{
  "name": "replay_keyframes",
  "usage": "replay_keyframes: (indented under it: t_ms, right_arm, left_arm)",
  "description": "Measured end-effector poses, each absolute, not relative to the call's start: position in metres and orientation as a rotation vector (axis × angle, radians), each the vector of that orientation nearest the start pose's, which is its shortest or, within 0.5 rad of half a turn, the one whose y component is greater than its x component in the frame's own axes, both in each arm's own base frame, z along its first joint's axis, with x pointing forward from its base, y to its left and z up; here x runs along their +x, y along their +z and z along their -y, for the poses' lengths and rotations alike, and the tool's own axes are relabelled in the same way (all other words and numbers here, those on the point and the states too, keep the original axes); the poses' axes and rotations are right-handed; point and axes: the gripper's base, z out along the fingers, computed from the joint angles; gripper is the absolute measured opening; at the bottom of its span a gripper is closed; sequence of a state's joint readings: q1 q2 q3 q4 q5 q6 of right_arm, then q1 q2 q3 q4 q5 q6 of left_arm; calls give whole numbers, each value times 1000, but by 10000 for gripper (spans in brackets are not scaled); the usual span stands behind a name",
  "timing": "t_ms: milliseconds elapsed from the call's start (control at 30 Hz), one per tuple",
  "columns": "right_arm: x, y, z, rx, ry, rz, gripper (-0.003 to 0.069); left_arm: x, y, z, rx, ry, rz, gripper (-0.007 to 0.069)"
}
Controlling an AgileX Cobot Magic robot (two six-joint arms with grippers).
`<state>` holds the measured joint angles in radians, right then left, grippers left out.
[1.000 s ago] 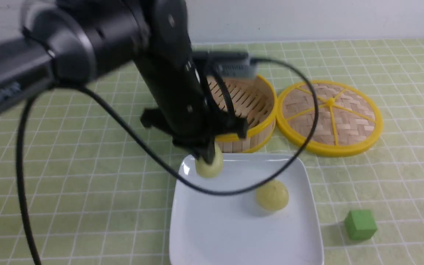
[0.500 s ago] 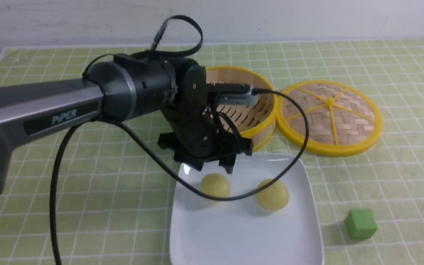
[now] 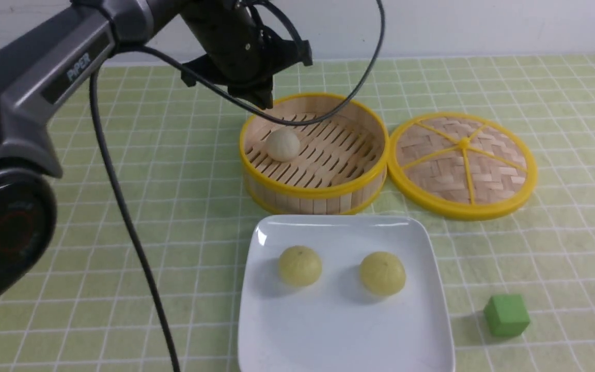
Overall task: Put the steamed buns into the plate on the green tablecloth.
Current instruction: 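Reach into the bamboo steamer and grasp a bun with the left gripper, then carry the bun from the bamboo steamer to the plate with the left gripper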
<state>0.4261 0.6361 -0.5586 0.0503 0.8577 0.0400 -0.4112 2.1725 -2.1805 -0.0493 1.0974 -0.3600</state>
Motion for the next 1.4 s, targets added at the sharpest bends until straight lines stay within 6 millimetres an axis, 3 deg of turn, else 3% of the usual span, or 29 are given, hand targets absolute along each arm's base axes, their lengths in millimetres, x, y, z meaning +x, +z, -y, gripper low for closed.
replay_keyframes:
  t_ms: [33, 133, 200, 233, 267, 367, 467, 533, 600, 633, 733, 800, 867, 933, 967, 1000, 1100, 1167, 1200, 1233, 1267, 1300, 1367, 1400]
  right_arm:
    - [96, 278, -47, -445, 273, -2394, 80]
    - [96, 279, -47, -443, 274, -2387, 83]
    - [96, 279, -47, -443, 275, -2383, 87]
    - [96, 279, -47, -443, 275, -2383, 87]
    - [96, 279, -47, -442, 275, -2382, 90]
    - [96, 279, -47, -442, 275, -2382, 94]
    - [96, 279, -47, -442, 275, -2382, 98]
    - [96, 279, -48, -442, 276, -2383, 100]
    - [96, 279, -48, -442, 276, -2383, 101]
    - [96, 279, -48, -442, 277, -2383, 102]
    - [96, 279, -48, -441, 280, -2382, 102]
    - [96, 279, -48, -441, 280, -2382, 102]
    - [96, 279, -48, -441, 280, -2382, 104]
    - [96, 279, -48, -440, 281, -2383, 107]
    - [96, 279, -48, -440, 281, -2383, 108]
    - [96, 279, -48, -441, 279, -2385, 109]
    - [96, 279, -48, -441, 279, -2384, 113]
    - [96, 279, -48, -441, 279, -2384, 118]
    - [96, 279, -48, -441, 279, -2384, 119]
    - [96, 279, -48, -441, 279, -2384, 119]
    - [96, 279, -48, -441, 279, -2384, 121]
    - [96, 279, -48, -441, 279, -2384, 121]
    - [96, 279, -48, -441, 279, -2384, 124]
    - [96, 279, -48, -441, 279, -2384, 124]
  left_arm:
    - [447, 302, 199, 54, -347, -2614, 49]
    - [458, 285, 204, 68, -343, -2642, 154]
    - [465, 272, 209, 119, -333, -2646, 304]
    - [465, 271, 209, 122, -332, -2645, 304]
    - [469, 263, 210, 145, -322, -2638, 389]
    - [478, 244, 213, 162, -300, -2629, 510]
    - [484, 223, 215, 186, -279, -2640, 542]
    - [487, 204, 217, 221, -265, -2669, 479]
    - [488, 198, 217, 232, -264, -2683, 405]
    - [487, 198, 219, 242, -265, -2684, 288]
    - [483, 208, 218, 266, -265, -2707, 92]
    - [475, 231, 215, 309, -253, -2720, 43]
    - [464, 266, 210, 353, -256, -2692, 29]
    - [445, 320, 202, 385, -275, -2594, 27]
    - [442, 325, 201, 384, -279, -2587, 27]
    - [423, 356, 193, 382, -294, -2540, 27]
    - [376, 386, 181, 404, -319, -2540, 27]
    - [345, 379, 178, 443, -316, -2611, 28]
    - [322, 361, 180, 493, -307, -2691, 29]
    - [319, 358, 180, 501, -304, -2702, 29]
    - [296, 333, 184, 569, -281, -2792, 31]
    - [290, 324, 186, 589, -275, -2814, 31]
    - [253, 271, 204, 718, -284, -2881, 36]
    - [253, 267, 203, 715, -283, -2882, 36]
